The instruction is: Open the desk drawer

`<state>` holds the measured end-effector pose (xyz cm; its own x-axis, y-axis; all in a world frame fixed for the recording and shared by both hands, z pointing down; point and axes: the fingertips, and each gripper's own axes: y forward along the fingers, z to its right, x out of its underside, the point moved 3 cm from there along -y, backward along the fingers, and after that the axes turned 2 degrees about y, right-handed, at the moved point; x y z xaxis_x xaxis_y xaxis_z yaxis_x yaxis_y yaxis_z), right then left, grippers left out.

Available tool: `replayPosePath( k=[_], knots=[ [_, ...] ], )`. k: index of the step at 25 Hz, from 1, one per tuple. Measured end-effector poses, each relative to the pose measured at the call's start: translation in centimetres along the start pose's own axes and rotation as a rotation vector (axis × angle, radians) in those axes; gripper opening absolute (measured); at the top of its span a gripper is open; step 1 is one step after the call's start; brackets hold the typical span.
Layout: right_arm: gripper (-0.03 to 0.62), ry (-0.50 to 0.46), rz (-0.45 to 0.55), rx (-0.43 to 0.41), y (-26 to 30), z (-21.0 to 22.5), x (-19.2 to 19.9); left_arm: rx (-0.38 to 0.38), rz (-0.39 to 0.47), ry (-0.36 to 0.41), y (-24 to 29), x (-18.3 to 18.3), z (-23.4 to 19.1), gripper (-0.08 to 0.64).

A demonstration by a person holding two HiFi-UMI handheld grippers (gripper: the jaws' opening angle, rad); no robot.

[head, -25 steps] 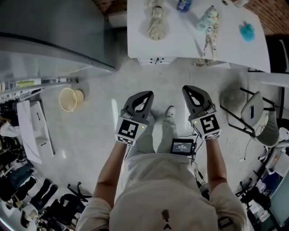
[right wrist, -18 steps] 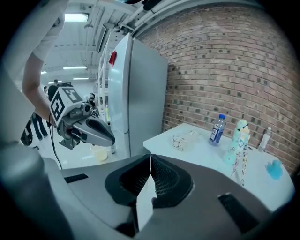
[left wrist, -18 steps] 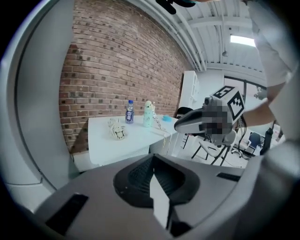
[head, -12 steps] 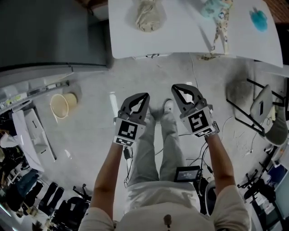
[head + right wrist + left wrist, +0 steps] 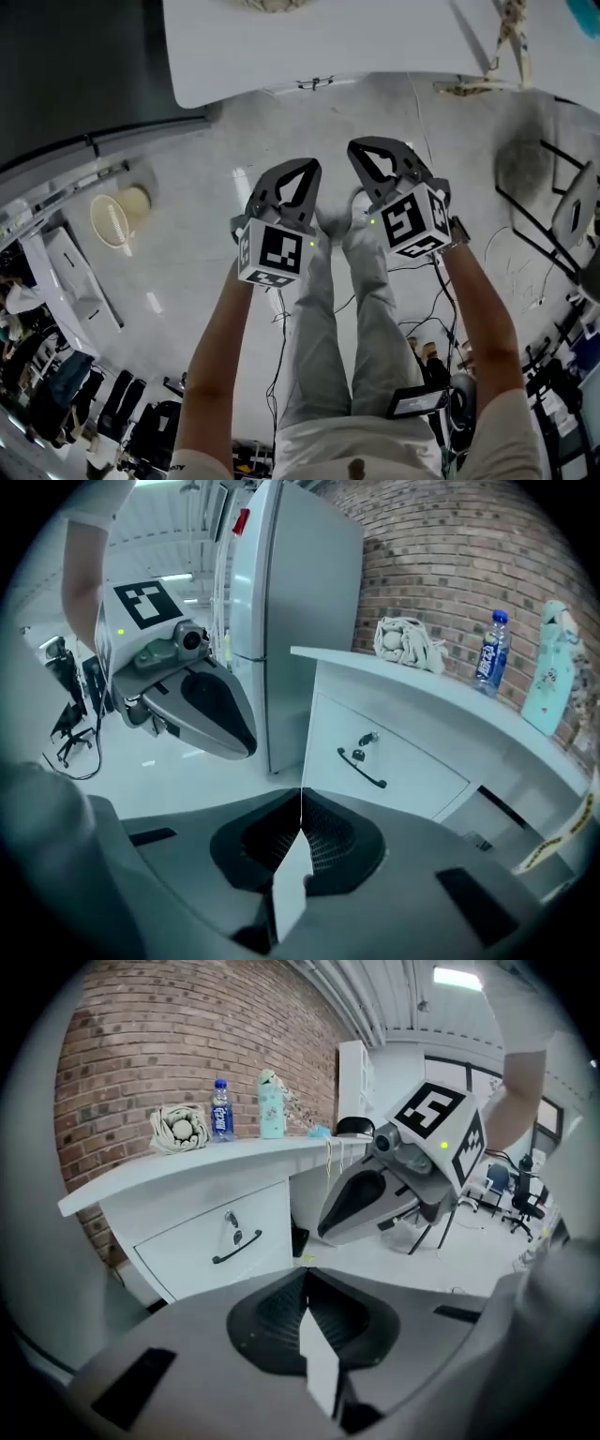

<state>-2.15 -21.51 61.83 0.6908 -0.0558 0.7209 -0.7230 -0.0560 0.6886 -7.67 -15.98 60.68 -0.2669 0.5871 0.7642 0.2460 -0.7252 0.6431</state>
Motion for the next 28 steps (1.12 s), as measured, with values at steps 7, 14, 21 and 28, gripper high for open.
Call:
replayPosePath(
  k=[7, 14, 21, 28],
  knots=[
    [0.026, -0.094, -0.040, 0.061, 4.9, 2.7, 2.7, -0.015, -0.038, 0.069, 5.2, 2.5, -1.2, 0.006],
    [0.026, -0.351, -0.074, 0.120, 8.0, 3.8, 2.4, -0.085, -0.101, 0.246, 8.7, 3.8, -4.0, 0.006],
    [0.028, -0.525, -0.127, 0.192, 9.8, 6.4, 1.4, -0.119, -0.181, 0.494, 11.0, 2.3, -6.9, 0.008],
    [0.049, -0.600, -0.211, 0.194, 11.0, 8.6, 1.4, -0.079, -0.254, 0.576, 12.8, 0.8, -9.1, 0.021]
  ],
)
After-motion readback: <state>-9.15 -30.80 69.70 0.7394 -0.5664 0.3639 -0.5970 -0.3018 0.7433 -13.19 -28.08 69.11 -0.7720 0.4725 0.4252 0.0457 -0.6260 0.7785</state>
